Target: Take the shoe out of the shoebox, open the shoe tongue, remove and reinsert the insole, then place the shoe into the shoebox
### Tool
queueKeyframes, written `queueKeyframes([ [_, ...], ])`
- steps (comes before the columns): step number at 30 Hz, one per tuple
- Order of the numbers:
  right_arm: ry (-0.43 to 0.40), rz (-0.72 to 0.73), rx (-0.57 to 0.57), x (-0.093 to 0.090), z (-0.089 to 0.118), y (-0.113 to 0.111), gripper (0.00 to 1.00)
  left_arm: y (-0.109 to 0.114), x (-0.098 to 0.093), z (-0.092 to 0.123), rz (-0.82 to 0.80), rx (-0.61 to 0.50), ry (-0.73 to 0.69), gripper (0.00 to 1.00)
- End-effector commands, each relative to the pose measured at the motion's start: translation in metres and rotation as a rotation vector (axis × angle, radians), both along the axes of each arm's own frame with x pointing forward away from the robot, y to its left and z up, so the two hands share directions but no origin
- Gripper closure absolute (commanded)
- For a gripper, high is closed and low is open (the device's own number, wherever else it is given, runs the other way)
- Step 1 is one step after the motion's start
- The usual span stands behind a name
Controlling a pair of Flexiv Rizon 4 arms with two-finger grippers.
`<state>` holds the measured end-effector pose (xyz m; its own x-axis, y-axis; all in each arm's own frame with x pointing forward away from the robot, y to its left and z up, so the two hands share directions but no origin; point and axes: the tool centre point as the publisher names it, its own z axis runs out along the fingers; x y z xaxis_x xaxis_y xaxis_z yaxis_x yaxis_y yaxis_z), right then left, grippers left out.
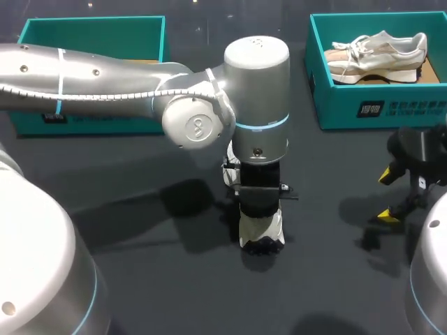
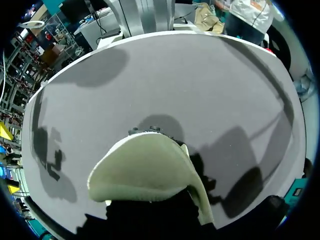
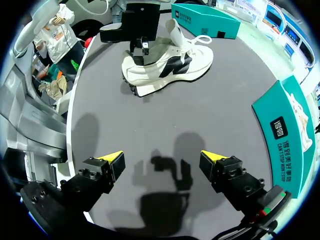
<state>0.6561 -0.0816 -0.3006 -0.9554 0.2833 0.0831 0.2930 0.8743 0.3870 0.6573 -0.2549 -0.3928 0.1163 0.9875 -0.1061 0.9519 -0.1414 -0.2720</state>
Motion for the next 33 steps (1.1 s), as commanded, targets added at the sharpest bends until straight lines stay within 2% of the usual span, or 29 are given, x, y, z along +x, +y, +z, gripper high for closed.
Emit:
queueKeyframes([
  [1,-0.002,-0.002,-0.003,-0.002,0.0,0.0,0.0,-0.003,0.013,-0.022,0.033,0.036,-0.022,1.0],
  [5,-0.002,-0.002,-0.003,-0.002,0.0,0.0,0.0,0.006,0.03,-0.019,0.075,0.044,-0.041,1.0],
  [9,-0.002,-0.002,-0.003,-0.002,0.0,0.0,0.0,0.014,0.04,0.001,0.092,0.009,-0.064,1.0],
  [15,-0.002,-0.002,-0.003,-0.002,0.0,0.0,0.0,0.018,0.04,0.036,0.051,-0.05,-0.077,1.0],
  [19,-0.002,-0.002,-0.003,-0.002,0.0,0.0,0.0,0.013,0.036,0.051,0.02,-0.052,-0.12,1.0],
  [25,-0.002,-0.002,-0.003,-0.002,0.0,0.0,0.0,0.002,0.038,0.053,0.035,-0.039,-0.215,1.0],
  [33,-0.002,-0.002,-0.003,-0.002,0.0,0.0,0.0,0.002,0.054,0.046,0.065,0.007,-0.292,1.0],
])
